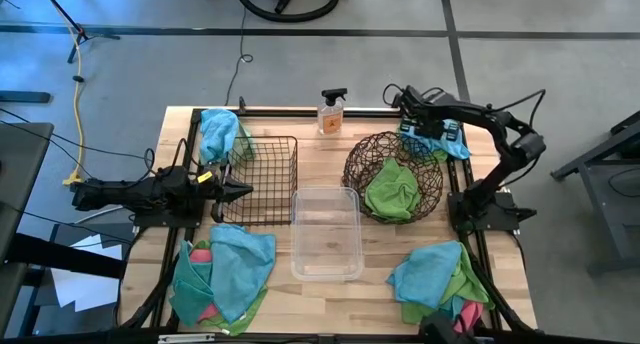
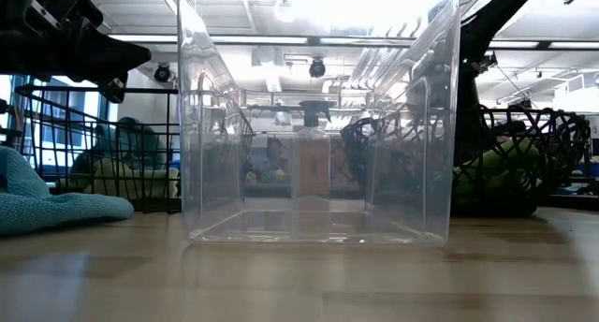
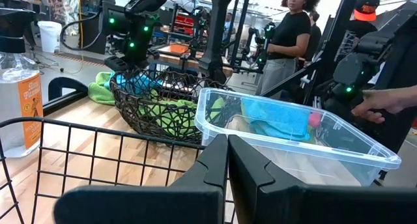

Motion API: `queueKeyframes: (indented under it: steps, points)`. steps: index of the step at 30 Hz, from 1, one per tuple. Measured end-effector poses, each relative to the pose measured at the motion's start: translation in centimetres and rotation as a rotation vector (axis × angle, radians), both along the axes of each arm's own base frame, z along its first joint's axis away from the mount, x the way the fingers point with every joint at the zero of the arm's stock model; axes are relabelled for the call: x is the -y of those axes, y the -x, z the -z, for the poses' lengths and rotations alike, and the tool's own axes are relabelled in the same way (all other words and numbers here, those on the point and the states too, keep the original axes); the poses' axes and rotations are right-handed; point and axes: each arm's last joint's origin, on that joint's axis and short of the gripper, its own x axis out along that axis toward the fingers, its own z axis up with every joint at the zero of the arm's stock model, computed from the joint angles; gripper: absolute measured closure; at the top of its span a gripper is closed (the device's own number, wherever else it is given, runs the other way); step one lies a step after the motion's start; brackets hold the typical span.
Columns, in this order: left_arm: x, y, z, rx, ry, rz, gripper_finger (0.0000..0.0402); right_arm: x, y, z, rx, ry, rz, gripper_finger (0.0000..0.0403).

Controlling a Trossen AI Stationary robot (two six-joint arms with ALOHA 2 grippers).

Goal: Sort microfiber towel by color & place in baskets

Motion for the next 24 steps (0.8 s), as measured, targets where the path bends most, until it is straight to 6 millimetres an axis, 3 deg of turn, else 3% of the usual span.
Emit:
queueKeyframes:
  steps: [2, 8, 15, 24]
  points:
    - [0.0, 0.0, 0.0, 0.000, 0.000, 0.000, 0.0401, -0.2, 0.2, -0.9, 0.000, 0.027, -0.036, 0.0389]
    - [0.0, 0.0, 0.0, 0.000, 0.000, 0.000, 0.0401, -1.6, 1.3, -5.1, 0.075, 0.178, -0.093, 0.0397]
    - [0.0, 0.0, 0.0, 0.000, 0.000, 0.000, 0.0401, -4.2, 2.4, -11.2, 0.271, 0.490, -0.193, 0.0400]
    - [0.0, 0.0, 0.0, 0.000, 0.000, 0.000, 0.0401, -8.0, 2.2, -18.7, 0.667, 0.941, -0.588, 0.0402]
